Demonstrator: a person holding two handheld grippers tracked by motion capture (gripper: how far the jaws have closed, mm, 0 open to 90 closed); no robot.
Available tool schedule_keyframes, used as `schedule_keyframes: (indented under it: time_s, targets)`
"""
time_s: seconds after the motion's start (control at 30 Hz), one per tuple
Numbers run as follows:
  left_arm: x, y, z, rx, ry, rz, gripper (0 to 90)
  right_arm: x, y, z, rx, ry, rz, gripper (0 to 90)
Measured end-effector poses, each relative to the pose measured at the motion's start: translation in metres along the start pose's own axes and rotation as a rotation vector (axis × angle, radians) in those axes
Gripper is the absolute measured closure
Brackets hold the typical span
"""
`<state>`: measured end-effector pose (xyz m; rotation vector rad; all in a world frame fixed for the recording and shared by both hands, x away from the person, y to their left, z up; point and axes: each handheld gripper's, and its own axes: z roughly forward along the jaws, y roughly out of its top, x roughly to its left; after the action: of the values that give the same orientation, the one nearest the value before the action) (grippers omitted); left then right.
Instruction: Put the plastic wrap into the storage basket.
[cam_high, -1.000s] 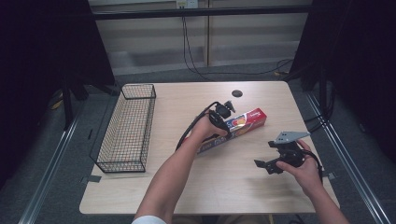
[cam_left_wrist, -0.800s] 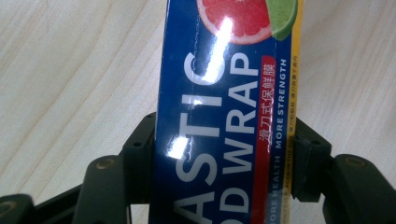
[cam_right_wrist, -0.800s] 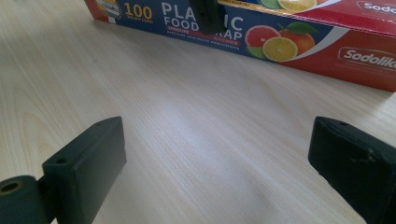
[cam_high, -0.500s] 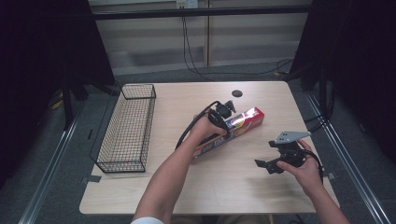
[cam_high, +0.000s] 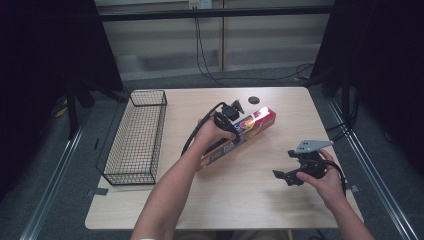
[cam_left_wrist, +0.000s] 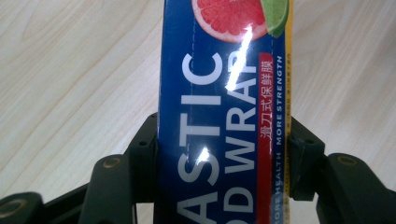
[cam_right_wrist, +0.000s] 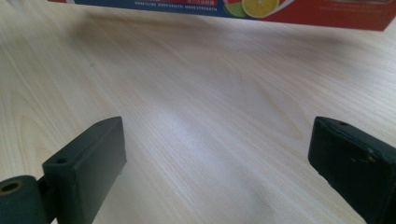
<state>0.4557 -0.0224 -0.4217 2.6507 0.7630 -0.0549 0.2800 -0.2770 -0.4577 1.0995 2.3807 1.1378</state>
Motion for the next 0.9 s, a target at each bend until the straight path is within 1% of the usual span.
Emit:
schedule_keyframes:
  time_s: [0.03, 0.07, 0.13, 0.17, 0.2, 0.23, 0.27, 0.3, 0.37, 0.4, 0.43, 0.47, 0.53, 0.57, 0.63, 0.67, 0.7, 0.77, 0.8, 0.87, 0.9]
  targets:
    - [-0.001, -0.001, -0.002, -0.008, 0.001, -0.018, 43.1, 0.000, 0.000, 0.000, -0.001, -0.002, -0.003, 3.7]
    - [0.001, -0.002, -0.005, -0.005, 0.008, -0.004, 43.1, 0.000, 0.000, 0.000, -0.001, -0.002, -0.003, 3.7]
    - [0.002, -0.004, -0.010, -0.009, 0.013, -0.026, 43.2, 0.000, 0.000, 0.000, -0.003, 0.004, -0.003, 3.7]
    - [0.002, -0.005, -0.013, -0.009, 0.018, -0.025, 43.2, 0.001, 0.000, 0.000, -0.002, 0.003, -0.003, 3.7]
    - [0.003, -0.006, -0.015, -0.006, 0.013, -0.020, 43.2, 0.001, 0.000, 0.000, -0.001, 0.004, 0.000, 3.7]
    - [0.004, -0.008, -0.020, -0.014, 0.013, -0.039, 43.2, 0.001, 0.000, 0.000, -0.001, 0.004, 0.002, 3.7]
    - [0.004, -0.008, -0.020, -0.014, 0.013, -0.039, 43.1, 0.001, 0.000, 0.000, -0.001, 0.004, 0.002, 3.7]
    - [0.005, -0.009, -0.025, -0.012, 0.018, -0.051, 43.2, 0.001, 0.000, 0.000, -0.004, 0.005, 0.000, 3.7]
    - [0.005, -0.010, -0.027, -0.019, 0.024, -0.055, 43.2, 0.001, 0.000, 0.000, -0.005, 0.006, 0.000, 3.7]
    - [0.006, -0.012, -0.033, -0.021, 0.022, -0.066, 43.2, 0.001, 0.000, 0.000, -0.004, 0.006, -0.001, 3.7]
    - [0.006, -0.013, -0.035, -0.031, 0.023, -0.077, 43.1, 0.001, 0.000, 0.001, -0.004, 0.008, -0.001, 3.7]
    - [0.006, -0.013, -0.035, -0.031, 0.023, -0.077, 43.2, 0.001, 0.000, 0.001, -0.004, 0.008, -0.001, 3.7]
    - [0.007, -0.015, -0.040, -0.031, 0.024, -0.082, 43.1, 0.001, 0.000, 0.001, -0.002, 0.005, 0.000, 3.6]
    - [0.009, -0.017, -0.045, -0.031, 0.035, -0.090, 43.2, 0.001, 0.000, 0.001, -0.002, 0.006, 0.000, 3.6]
    - [0.009, -0.017, -0.048, -0.031, 0.035, -0.085, 43.1, 0.001, 0.001, 0.001, -0.005, 0.005, -0.002, 3.6]
    - [0.010, -0.019, -0.053, -0.035, 0.043, -0.090, 43.1, 0.002, 0.001, 0.001, -0.007, 0.006, -0.002, 3.6]
    - [0.010, -0.019, -0.053, -0.035, 0.043, -0.090, 43.1, 0.002, 0.001, 0.001, -0.008, 0.006, -0.002, 3.5]
    - [0.012, -0.023, -0.061, -0.035, 0.041, -0.104, 43.1, 0.002, 0.001, 0.001, -0.009, 0.007, -0.002, 3.4]
    - [0.012, -0.023, -0.061, -0.035, 0.041, -0.104, 43.1, 0.002, 0.001, 0.001, -0.009, 0.007, -0.002, 3.4]
    - [0.013, -0.026, -0.066, -0.035, 0.059, -0.104, 43.1, 0.002, 0.001, 0.001, -0.006, 0.010, 0.000, 3.3]
    - [0.015, -0.028, -0.071, -0.039, 0.053, -0.115, 43.1, 0.002, 0.001, 0.001, -0.005, 0.009, 0.001, 3.1]
